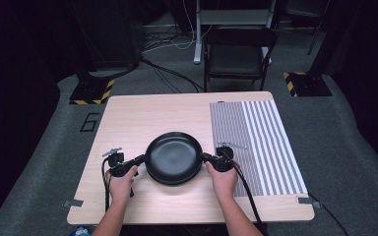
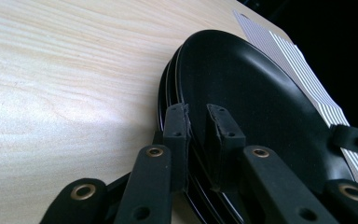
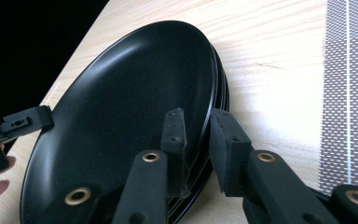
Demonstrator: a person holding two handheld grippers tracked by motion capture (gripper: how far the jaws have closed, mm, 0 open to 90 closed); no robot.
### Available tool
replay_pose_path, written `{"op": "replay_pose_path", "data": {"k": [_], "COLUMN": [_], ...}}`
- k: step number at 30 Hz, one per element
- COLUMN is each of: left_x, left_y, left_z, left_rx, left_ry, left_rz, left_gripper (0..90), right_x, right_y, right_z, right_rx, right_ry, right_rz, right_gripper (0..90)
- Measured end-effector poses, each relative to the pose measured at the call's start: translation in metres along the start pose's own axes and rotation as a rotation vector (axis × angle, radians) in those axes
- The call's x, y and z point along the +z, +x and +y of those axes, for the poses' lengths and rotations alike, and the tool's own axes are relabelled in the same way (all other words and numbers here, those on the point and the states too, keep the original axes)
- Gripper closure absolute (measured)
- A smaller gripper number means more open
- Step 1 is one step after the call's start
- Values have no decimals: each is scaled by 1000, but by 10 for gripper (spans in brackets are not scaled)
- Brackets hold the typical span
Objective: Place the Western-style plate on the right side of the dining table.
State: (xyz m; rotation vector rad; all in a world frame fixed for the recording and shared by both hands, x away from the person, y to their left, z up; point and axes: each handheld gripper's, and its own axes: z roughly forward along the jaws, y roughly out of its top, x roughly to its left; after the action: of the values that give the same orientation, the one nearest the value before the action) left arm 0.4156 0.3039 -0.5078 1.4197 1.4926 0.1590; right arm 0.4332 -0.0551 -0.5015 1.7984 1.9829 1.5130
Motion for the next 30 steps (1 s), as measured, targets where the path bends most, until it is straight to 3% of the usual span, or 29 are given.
{"op": "replay_pose_path", "data": {"k": [4, 10, 26, 27, 28, 29, 30], "left_x": [0, 1, 5, 6, 8, 8, 8], "left_y": [-1, -2, -5, -5, -5, -6, -6], "left_z": [0, 0, 3, 4, 4, 4, 4], "left_rx": [-1, -3, 8, 0, -1, 11, 11], "left_ry": [1, -7, 9, 13, 16, 16, 16], "left_rz": [7, 16, 21, 13, 3, 10, 10], "left_gripper": [822, 826, 829, 830, 833, 832, 831], "right_x": [0, -1, -5, -7, -5, -4, -3], "right_y": [-1, -6, -11, -12, -9, -4, 3], "right_z": [-1, -1, 2, 3, 6, 8, 10], "right_rx": [14, 83, 148, 150, 213, 160, 73], "right_ry": [-1, -4, -31, -46, -53, -48, -53], "right_rz": [1, 27, 38, 48, 177, 147, 90], "right_gripper": [791, 818, 871, 900, 900, 900, 880]}}
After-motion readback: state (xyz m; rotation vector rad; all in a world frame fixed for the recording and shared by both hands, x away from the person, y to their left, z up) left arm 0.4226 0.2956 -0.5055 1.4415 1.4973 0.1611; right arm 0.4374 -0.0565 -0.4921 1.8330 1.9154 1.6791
